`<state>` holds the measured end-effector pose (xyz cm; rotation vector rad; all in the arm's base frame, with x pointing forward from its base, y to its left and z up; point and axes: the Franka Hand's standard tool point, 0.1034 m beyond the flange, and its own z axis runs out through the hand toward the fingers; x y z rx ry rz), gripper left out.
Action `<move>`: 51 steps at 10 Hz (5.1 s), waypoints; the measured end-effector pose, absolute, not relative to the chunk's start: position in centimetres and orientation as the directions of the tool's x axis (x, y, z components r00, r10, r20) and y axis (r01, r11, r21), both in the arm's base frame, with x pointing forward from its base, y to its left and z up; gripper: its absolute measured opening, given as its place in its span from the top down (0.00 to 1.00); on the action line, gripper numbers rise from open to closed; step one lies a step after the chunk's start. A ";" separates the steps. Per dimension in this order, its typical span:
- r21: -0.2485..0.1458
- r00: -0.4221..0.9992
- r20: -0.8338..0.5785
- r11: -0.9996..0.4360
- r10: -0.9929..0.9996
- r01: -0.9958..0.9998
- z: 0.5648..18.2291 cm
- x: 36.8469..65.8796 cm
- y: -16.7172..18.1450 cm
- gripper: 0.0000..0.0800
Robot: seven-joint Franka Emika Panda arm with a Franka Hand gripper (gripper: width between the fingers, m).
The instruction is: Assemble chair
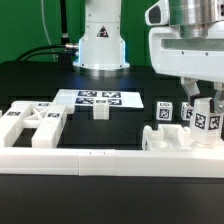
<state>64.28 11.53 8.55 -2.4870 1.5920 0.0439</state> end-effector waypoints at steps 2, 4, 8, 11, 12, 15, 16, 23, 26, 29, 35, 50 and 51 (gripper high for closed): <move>-0.132 0.321 -0.147 -0.303 -0.936 -0.944 8.6 64.3 11.5 0.64; -0.131 0.322 -0.147 -0.304 -0.935 -0.944 8.5 64.3 11.6 0.55; -0.167 0.532 -0.108 -0.513 -0.840 -0.842 8.5 64.4 11.7 0.19; -0.185 0.709 -0.068 -0.689 -0.702 -0.701 8.4 64.4 11.7 0.19; -0.165 0.787 -0.048 -0.773 -0.615 -0.613 8.4 64.2 11.8 0.19; -0.099 0.947 0.010 -0.943 -0.321 -0.319 8.4 64.0 11.9 0.19; -0.078 0.976 0.026 -0.974 -0.215 -0.213 8.5 64.0 12.1 0.19; -0.051 0.982 0.051 -0.981 0.183 0.186 8.2 63.9 11.7 0.32; -0.053 0.986 0.050 -0.986 0.157 0.160 8.2 63.9 11.8 0.64; -0.071 0.999 0.041 -0.997 0.014 0.017 8.2 63.9 11.7 0.64; -0.111 0.853 -0.025 -0.847 -0.521 -0.520 8.1 63.9 11.8 0.64; -0.122 0.315 -0.159 -0.298 -0.936 -0.947 8.1 64.1 12.1 0.22; -0.134 0.385 -0.150 -0.368 -0.910 -0.920 8.1 64.0 12.1 0.22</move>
Offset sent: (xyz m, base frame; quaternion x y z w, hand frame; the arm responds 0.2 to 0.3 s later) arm 0.0000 0.0000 0.0000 0.0000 0.0000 0.0000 1.0000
